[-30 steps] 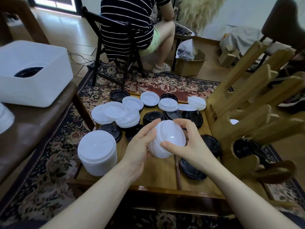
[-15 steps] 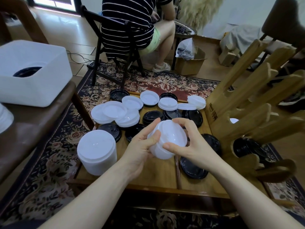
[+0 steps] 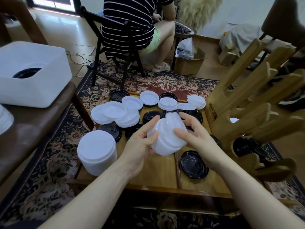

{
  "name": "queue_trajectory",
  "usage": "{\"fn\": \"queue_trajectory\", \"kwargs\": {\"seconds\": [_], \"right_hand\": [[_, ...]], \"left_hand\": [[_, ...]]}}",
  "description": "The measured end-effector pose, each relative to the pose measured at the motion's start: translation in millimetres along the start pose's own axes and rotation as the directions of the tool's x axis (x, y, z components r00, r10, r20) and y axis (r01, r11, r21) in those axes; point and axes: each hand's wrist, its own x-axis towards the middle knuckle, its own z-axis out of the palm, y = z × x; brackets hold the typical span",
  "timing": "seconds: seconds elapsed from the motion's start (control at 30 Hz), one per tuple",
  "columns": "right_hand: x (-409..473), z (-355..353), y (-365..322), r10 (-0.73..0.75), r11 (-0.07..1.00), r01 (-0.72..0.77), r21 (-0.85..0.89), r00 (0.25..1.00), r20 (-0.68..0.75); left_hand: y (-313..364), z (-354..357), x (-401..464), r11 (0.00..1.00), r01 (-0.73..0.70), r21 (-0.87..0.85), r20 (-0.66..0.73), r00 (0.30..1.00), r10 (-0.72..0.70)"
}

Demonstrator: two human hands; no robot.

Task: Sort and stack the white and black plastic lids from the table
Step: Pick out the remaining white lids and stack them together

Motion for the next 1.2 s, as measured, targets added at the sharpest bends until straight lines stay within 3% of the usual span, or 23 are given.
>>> {"fn": "queue_trajectory", "kwargs": {"seconds": [0.07,0.17,0.27,0.43,0.87,1.07,1.2], "right_hand": [[0.1,-4.9,-5.1,-0.019,0.994,0.018,0.11,1.0,0.007],[1.1,-10.5,-5.8,-0.031,0.997,0.028,0.079,0.998,0.046],[2.3,-10.9,1.6,0.018,0.999,-0.017,-0.05,0.999,0.034],[-1.7,2.1,1.5,-0.07,0.949,0.071,-0.308,0.997,0.017],[-7.0,21.8,6.9,-0.131,0.926,0.114,-0.36,0.991,-0.022],[-8.6,9.4,-0.1,-0.076,0.95,0.124,-0.288,0.982,0.172],[-7.4,2.7,-0.6,-0.126,0.96,0.156,-0.234,0.983,0.137]], "left_hand": [[2.4,-0.7,0.4,1.0,-0.004,-0.008,-0.003,1.0,0.004],[3.1,-0.3,-0.7,1.0,-0.008,-0.012,-0.002,1.0,0.008],[2.3,0.5,-1.8,1.0,-0.011,-0.012,0.001,1.0,0.011],[-1.8,2.9,-2.1,1.0,-0.014,0.028,-0.011,1.0,0.015],[2.6,5.6,-8.8,0.999,-0.001,0.038,-0.009,1.0,0.001],[-4.9,6.0,-9.1,0.996,-0.045,0.072,-0.067,0.997,0.05],[1.0,3.8,-7.7,0.996,-0.029,0.085,0.015,0.999,0.028]]}}
